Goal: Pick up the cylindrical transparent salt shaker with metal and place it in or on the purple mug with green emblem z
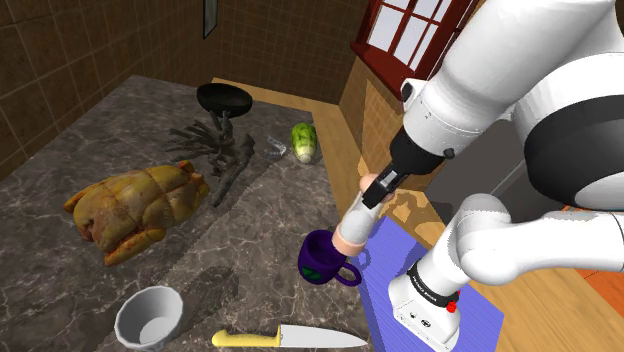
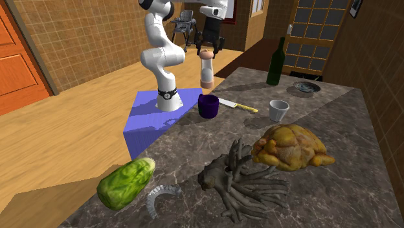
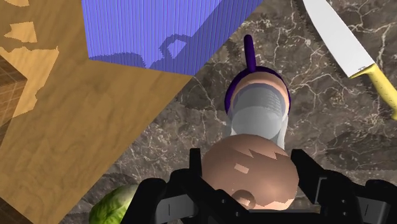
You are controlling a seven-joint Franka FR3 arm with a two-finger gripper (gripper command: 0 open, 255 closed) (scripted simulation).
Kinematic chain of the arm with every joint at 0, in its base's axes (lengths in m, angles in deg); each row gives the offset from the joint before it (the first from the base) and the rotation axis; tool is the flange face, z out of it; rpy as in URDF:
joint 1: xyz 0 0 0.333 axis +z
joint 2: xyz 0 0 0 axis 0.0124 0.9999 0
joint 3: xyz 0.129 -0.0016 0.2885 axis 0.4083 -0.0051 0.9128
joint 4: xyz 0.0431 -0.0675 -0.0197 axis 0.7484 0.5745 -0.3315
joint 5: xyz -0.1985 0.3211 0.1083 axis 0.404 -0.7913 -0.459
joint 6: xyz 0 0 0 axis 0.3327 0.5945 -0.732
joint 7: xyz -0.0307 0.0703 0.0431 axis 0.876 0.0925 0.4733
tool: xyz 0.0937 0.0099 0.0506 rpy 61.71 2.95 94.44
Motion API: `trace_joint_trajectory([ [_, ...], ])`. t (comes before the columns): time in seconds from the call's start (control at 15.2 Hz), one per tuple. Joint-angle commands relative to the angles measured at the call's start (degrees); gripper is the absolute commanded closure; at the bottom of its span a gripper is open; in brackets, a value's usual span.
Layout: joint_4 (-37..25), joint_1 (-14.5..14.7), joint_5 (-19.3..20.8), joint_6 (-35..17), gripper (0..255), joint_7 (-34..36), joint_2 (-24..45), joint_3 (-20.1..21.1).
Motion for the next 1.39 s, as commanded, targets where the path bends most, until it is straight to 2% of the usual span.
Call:
trace_joint_trajectory([
  [0.0,1.6,0.3,-0.4,-1.3,255,0.3,-0.3,0.4],
  [0.66,9.0,1.5,-2.6,-8.0,255,1.6,-0.8,2.9],
  [1.19,9.0,1.5,-2.6,-8.0,255,1.7,-0.8,2.8],
  [1.25,8.8,1.4,-2.5,-8.0,0,1.7,-0.6,2.9],
  [1.32,8.8,1.5,-2.5,-7.9,0,1.7,-0.7,2.8],
])
